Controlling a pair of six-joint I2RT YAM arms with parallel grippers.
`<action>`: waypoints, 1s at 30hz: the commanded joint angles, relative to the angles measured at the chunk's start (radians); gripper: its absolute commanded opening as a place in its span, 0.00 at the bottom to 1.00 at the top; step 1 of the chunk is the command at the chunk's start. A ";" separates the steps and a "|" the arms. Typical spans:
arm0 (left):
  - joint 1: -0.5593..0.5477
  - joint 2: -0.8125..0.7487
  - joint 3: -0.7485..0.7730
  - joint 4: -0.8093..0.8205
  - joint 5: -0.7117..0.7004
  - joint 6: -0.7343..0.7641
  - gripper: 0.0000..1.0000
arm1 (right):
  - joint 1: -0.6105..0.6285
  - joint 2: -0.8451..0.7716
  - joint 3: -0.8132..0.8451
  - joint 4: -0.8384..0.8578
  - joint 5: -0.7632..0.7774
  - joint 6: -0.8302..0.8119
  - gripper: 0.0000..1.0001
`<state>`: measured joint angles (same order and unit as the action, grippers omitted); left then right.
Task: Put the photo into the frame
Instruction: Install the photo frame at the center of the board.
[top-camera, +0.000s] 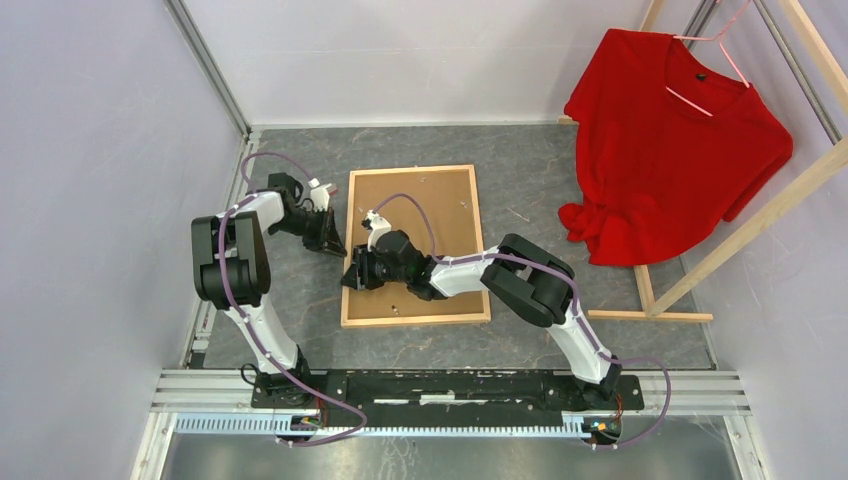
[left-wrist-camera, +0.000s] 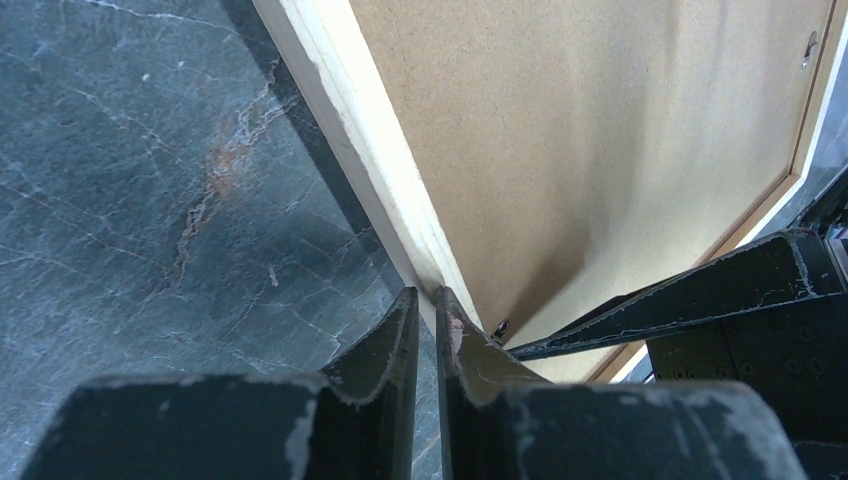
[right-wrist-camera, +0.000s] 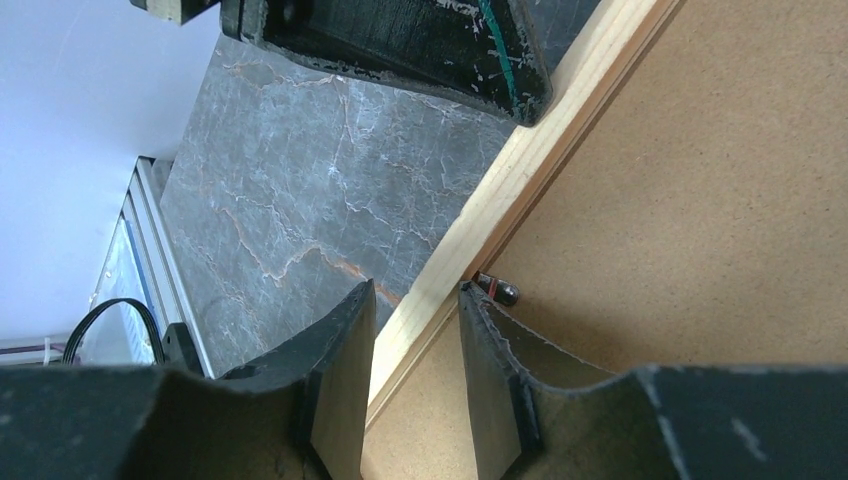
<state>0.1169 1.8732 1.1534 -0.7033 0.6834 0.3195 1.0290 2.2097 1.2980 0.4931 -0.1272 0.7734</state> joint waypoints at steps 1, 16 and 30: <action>-0.012 0.013 0.022 -0.015 -0.075 0.079 0.17 | -0.030 -0.007 0.015 0.010 0.081 -0.027 0.44; -0.003 -0.075 -0.031 -0.120 -0.240 0.385 0.29 | -0.416 -0.612 -0.461 -0.176 0.214 -0.144 0.98; -0.230 -0.169 -0.184 -0.051 -0.230 0.350 0.28 | -0.592 -0.253 -0.160 -0.167 -0.066 -0.115 0.98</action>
<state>-0.0555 1.7100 0.9989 -0.7803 0.4400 0.6476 0.4313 1.8641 0.9928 0.2928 -0.0505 0.6304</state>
